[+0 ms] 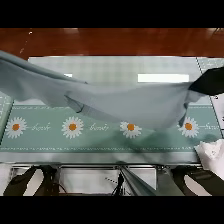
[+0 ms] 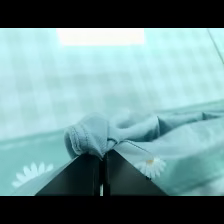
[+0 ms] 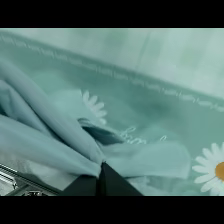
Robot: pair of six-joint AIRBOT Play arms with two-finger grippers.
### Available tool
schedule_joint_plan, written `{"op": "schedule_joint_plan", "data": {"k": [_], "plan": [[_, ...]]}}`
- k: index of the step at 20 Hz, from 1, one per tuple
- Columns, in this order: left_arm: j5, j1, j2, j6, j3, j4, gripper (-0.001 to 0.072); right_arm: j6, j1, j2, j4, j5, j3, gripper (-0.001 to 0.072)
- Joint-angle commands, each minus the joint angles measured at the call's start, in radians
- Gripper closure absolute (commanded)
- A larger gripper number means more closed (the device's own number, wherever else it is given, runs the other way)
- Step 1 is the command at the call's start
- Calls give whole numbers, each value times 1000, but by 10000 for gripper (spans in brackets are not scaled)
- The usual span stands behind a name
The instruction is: Fold the shirts.
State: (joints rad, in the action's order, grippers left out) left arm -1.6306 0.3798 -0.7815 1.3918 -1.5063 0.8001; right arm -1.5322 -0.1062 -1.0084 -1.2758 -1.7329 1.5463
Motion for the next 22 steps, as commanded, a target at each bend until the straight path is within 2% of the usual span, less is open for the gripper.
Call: {"op": "schedule_joint_plan", "data": {"k": [1,4,8,11,13,14,16,18,19,22], "plan": [[6,0,1,-41,237,-6,686,23,-15,-102,-2,166,-212,694],[89,-23,0,-82,430,-7,686,23,-16,-240,4,263,-267,694],[271,-118,0,-124,669,-6,686,23,-16,-398,37,338,-267,694],[401,-189,-1,-124,803,-6,686,23,-16,-452,37,406,-267,694],[430,-209,-14,-128,849,-6,686,25,-15,-454,32,465,-266,694],[435,-212,-23,-128,862,-5,686,26,-15,-454,32,480,-266,673],[436,-212,-46,-128,871,-2,686,76,-14,-454,16,480,-266,483],[438,-212,-62,-129,871,-2,685,155,-7,-454,-13,436,-266,344],[438,-212,-65,-142,871,-2,686,188,1,-454,-61,408,-266,336],[438,-212,-67,-154,871,-2,685,200,44,-454,-269,362,-266,336]]}}
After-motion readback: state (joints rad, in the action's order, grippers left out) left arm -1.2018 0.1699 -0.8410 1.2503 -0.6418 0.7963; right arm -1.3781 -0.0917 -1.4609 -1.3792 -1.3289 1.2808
